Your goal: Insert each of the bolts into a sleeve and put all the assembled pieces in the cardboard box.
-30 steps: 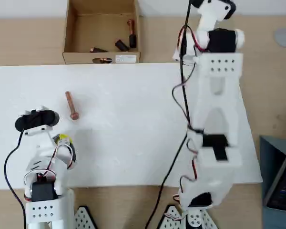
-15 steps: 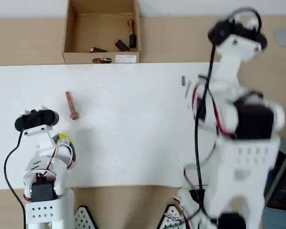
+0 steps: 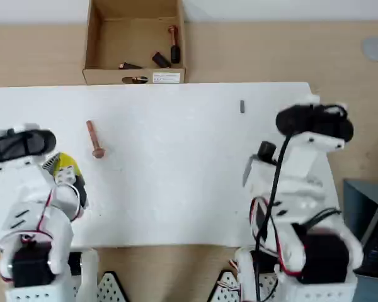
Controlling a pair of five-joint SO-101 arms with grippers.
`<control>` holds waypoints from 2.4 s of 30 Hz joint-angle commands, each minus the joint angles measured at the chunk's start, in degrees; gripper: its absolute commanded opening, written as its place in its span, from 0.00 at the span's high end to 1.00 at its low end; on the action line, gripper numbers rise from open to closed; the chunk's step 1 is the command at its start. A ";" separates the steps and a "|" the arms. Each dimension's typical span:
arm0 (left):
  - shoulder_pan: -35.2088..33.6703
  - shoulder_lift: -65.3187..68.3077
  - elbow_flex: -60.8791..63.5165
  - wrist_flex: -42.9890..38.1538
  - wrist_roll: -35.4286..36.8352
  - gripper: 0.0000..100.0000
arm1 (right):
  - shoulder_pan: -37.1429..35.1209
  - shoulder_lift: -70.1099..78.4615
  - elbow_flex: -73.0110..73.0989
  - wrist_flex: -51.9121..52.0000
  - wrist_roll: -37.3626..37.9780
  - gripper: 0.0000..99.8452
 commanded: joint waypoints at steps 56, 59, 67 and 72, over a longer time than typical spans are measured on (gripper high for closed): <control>0.70 114.15 -62.95 3.34 12.40 0.89 | -0.13 -34.33 24.66 -5.98 0.44 0.99; 0.70 115.38 -63.47 5.45 12.22 0.99 | -0.22 -34.33 24.66 -5.98 0.44 0.99; 0.70 115.03 -63.56 10.20 12.57 0.99 | -0.22 -34.77 25.98 -5.89 0.44 0.99; 0.35 113.36 -67.87 15.82 19.96 1.00 | -0.22 -34.77 25.71 -5.98 0.44 0.99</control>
